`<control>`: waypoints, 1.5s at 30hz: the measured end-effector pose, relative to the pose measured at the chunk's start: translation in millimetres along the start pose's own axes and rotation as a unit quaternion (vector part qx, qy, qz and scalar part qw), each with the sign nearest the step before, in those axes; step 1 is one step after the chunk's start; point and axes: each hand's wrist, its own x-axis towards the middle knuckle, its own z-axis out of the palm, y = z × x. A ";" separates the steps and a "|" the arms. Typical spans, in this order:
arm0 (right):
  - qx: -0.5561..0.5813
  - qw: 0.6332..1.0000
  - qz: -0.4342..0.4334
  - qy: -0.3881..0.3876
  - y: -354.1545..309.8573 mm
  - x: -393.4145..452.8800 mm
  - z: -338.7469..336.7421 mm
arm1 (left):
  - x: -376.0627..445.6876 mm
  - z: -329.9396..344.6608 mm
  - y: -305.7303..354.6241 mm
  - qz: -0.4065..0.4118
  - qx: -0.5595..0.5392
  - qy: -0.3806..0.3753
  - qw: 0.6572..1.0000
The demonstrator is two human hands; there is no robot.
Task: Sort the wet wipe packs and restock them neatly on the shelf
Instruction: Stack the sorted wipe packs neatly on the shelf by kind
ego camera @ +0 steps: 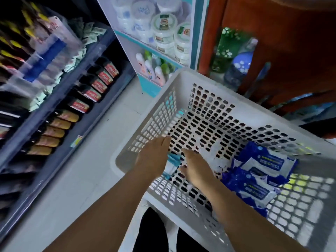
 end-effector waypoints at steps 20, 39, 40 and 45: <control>0.029 0.999 0.038 0.026 14.4 75.0 99.1 | 16.1 27.4 -16.3 -0.076 -0.047 -0.005 0.996; 0.349 0.919 0.000 0.183 -23.5 -40.0 -86.7 | -31.6 -46.0 55.6 -0.084 -0.385 0.142 0.908; 0.349 0.919 -0.013 0.182 -33.5 -46.2 -95.3 | -39.5 -55.3 54.6 -0.085 -0.407 0.174 0.893; 0.354 0.913 -0.075 0.191 -90.3 -69.4 -125.6 | -81.2 -100.3 35.3 -0.100 -0.490 0.259 0.826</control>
